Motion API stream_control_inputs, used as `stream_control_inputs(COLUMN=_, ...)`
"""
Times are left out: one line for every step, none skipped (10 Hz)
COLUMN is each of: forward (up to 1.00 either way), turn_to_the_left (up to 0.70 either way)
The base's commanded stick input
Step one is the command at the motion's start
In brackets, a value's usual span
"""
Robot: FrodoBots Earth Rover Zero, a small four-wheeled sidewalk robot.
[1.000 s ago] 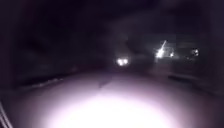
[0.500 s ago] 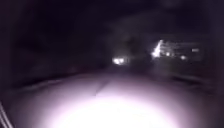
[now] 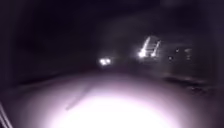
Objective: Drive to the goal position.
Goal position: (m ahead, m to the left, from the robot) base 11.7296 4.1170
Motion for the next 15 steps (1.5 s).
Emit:
stream_control_inputs(forward=1.0, turn_to_the_left=0.0)
stream_control_inputs(forward=1.0, turn_to_the_left=0.0)
stream_control_inputs(forward=1.0, turn_to_the_left=0.0)
stream_control_inputs(forward=1.0, turn_to_the_left=0.0)
stream_control_inputs(forward=1.0, turn_to_the_left=0.0)
stream_control_inputs(forward=1.0, turn_to_the_left=0.0)
stream_control_inputs(forward=1.0, turn_to_the_left=0.0)
stream_control_inputs(forward=1.0, turn_to_the_left=0.0)
stream_control_inputs(forward=1.0, turn_to_the_left=0.0)
stream_control_inputs(forward=1.0, turn_to_the_left=0.0)
stream_control_inputs(forward=1.0, turn_to_the_left=0.0)
stream_control_inputs(forward=1.0, turn_to_the_left=0.0)
stream_control_inputs(forward=1.0, turn_to_the_left=0.0)
stream_control_inputs(forward=1.0, turn_to_the_left=0.0)
stream_control_inputs(forward=1.0, turn_to_the_left=0.0)
